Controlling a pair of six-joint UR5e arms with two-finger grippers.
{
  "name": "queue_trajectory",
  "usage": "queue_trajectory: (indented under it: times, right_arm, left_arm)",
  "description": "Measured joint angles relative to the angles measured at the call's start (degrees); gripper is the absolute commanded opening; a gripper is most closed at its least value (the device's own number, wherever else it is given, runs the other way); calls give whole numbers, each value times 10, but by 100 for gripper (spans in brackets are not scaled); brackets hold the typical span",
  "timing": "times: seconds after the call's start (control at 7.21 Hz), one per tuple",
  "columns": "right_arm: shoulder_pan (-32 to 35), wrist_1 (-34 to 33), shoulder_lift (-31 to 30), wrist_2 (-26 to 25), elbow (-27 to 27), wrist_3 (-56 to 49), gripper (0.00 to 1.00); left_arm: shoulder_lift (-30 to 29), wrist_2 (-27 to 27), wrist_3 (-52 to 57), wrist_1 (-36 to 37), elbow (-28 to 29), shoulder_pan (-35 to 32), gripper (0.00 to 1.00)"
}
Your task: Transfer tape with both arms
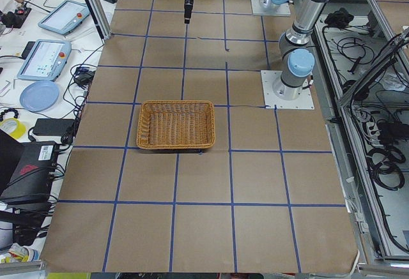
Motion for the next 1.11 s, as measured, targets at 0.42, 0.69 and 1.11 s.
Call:
queue_trajectory:
  times: [0.42,0.69,1.11]
  right_arm:
    - [0,0,-1,1,0,0,100]
    - [0,1,-1,3,0,0,100]
    - [0,1,-2,5,0,0,100]
  left_arm:
    - [0,0,-1,0,0,0,100]
    - [0,0,-1,0,0,0,100]
    - [-2,-1,0,8,1,0,100]
